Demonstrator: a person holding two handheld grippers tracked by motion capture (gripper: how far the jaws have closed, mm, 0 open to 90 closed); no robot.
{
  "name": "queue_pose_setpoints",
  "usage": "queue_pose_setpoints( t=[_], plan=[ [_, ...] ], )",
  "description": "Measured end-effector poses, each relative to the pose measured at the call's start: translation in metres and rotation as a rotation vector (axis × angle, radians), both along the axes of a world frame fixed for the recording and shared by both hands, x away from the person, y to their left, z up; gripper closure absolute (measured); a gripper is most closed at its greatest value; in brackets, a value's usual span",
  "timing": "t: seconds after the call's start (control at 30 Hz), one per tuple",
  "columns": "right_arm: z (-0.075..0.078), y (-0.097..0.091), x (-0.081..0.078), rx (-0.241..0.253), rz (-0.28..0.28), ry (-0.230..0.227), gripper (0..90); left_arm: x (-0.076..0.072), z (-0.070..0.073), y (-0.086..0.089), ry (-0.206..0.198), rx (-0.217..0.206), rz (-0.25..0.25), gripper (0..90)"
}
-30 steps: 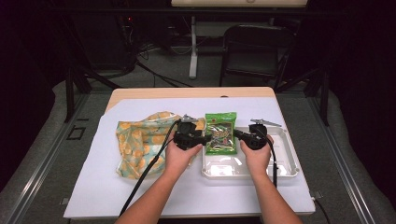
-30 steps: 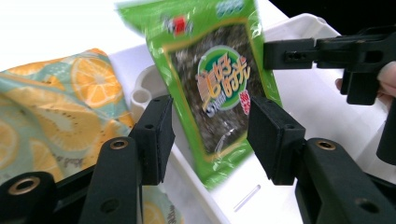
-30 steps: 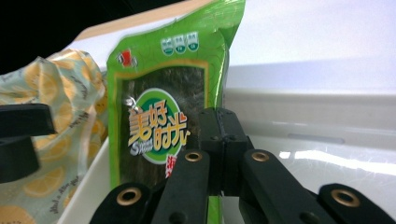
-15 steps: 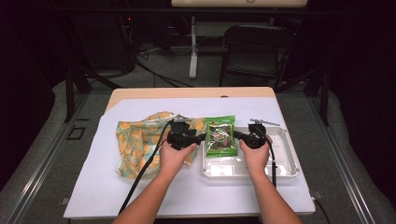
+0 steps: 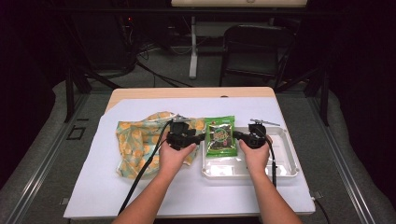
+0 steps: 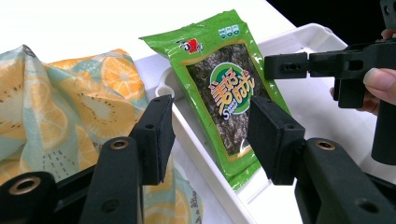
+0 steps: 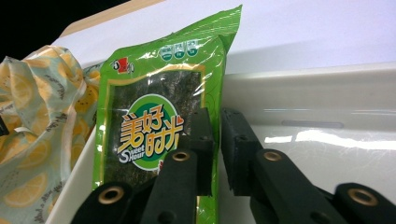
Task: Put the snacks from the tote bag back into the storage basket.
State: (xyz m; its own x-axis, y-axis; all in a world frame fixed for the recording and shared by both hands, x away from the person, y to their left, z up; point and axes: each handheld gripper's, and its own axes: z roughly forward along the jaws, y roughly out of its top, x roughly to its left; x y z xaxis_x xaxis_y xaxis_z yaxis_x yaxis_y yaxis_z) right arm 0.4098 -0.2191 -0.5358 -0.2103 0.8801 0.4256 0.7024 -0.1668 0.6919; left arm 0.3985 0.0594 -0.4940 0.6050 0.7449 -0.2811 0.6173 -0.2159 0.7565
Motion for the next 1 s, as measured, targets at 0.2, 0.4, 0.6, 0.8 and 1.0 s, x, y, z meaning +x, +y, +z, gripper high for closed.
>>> queue_pose_setpoints(
  t=[0.2, 0.4, 0.6, 0.8, 1.0],
  plan=[
    [0.001, 0.001, -0.001, -0.018, -0.002, -0.007, 75.1, 0.0, 0.0, 0.001, 0.004, 0.0, -0.003, 50.9],
    [0.001, 0.001, -0.001, -0.018, -0.015, -0.028, 69.5, 0.001, 0.0, 0.001, 0.007, -0.008, 0.0, 50.9],
    [0.003, 0.001, -0.002, -0.015, -0.024, -0.044, 63.9, 0.001, 0.0, 0.002, 0.007, -0.008, 0.001, 50.9],
    [0.007, 0.0, -0.004, -0.015, -0.028, -0.062, 60.5, 0.0, 0.002, 0.004, 0.006, -0.007, 0.004, 50.9],
    [0.016, 0.001, -0.009, -0.016, -0.022, -0.101, 59.5, -0.002, 0.005, 0.006, -0.006, -0.013, 0.002, 50.8]
  ],
)
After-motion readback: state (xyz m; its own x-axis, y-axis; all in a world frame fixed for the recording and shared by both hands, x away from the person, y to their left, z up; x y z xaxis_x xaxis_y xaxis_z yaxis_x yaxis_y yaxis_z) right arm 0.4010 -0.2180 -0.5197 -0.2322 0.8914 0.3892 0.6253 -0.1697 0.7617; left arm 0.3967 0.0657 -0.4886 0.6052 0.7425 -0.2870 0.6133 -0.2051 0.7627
